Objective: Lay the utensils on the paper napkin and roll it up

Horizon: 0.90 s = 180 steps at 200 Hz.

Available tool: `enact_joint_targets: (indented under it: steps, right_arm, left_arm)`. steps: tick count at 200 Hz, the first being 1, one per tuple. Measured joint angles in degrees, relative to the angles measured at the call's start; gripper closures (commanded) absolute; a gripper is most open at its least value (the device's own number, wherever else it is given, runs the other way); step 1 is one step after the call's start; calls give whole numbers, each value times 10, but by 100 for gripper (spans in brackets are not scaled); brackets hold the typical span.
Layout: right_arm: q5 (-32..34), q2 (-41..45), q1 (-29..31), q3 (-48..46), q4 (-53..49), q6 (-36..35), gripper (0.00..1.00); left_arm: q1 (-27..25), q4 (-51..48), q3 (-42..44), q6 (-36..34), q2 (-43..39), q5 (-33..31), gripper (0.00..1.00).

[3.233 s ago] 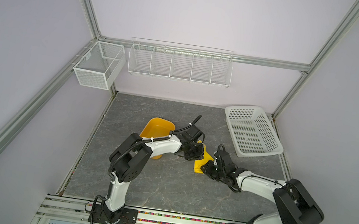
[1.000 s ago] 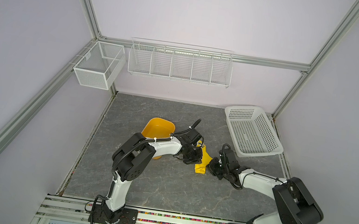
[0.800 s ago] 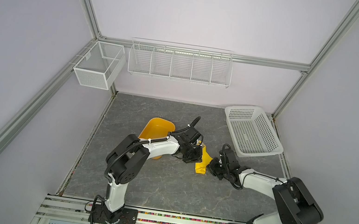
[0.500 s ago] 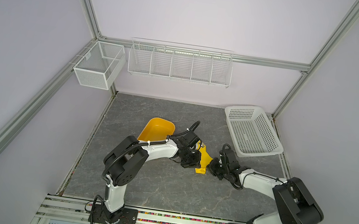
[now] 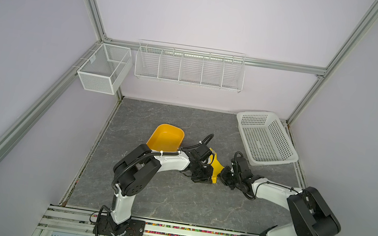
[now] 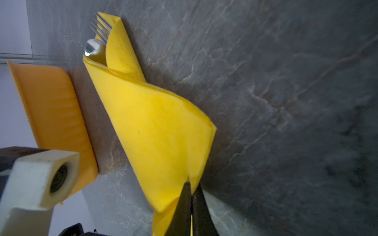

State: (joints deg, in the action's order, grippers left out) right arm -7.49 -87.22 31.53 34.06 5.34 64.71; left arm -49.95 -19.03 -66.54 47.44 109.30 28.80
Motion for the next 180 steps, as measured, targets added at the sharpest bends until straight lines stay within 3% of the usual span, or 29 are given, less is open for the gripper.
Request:
enact_joint_targets:
  steps: [77, 180]
  right_arm:
    - [0, 1, 0, 0, 0, -2, 94]
    - [-2, 3, 0, 0, -7, -5, 94]
  left_arm:
    - [4, -31, -43, -19, -27, -65, 95]
    - [-23, -38, -41, -38, 25, -65, 96]
